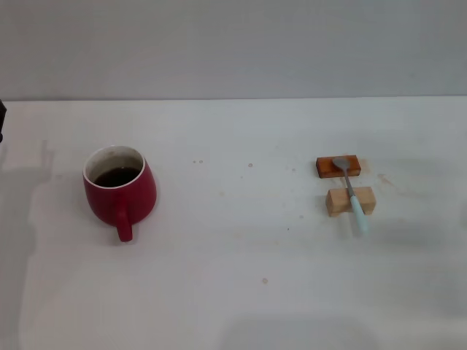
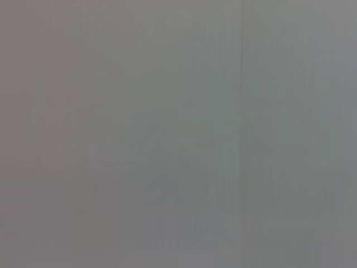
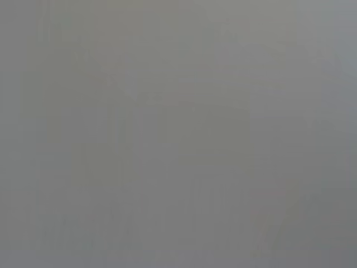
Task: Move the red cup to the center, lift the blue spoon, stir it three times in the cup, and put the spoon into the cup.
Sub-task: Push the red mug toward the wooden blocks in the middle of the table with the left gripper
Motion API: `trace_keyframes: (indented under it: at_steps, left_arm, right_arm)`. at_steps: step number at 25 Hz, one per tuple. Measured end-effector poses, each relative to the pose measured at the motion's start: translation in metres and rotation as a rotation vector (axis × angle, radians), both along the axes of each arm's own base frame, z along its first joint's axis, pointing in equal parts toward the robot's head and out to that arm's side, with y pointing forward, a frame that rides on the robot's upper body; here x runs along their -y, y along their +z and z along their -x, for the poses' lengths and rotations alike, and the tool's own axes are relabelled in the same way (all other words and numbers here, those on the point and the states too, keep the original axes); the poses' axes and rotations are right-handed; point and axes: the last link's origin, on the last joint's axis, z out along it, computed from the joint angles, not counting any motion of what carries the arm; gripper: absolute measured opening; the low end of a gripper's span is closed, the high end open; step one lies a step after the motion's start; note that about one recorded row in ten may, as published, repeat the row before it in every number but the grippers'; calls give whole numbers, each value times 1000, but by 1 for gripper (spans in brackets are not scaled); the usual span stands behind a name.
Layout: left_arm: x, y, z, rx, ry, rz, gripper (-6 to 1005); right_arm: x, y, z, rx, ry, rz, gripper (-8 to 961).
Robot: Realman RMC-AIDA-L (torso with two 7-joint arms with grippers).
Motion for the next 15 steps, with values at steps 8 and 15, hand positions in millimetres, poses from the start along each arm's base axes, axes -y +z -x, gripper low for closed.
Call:
trace_keyframes:
  at_steps: [8, 15]
  left_arm:
    - [7, -6, 10, -21, 37, 46, 591]
    - [22, -10, 25, -207, 109, 87, 379]
  right_arm:
    - [3, 0, -1, -2, -3, -6, 742]
    - [4, 0, -3, -2, -7, -8, 742]
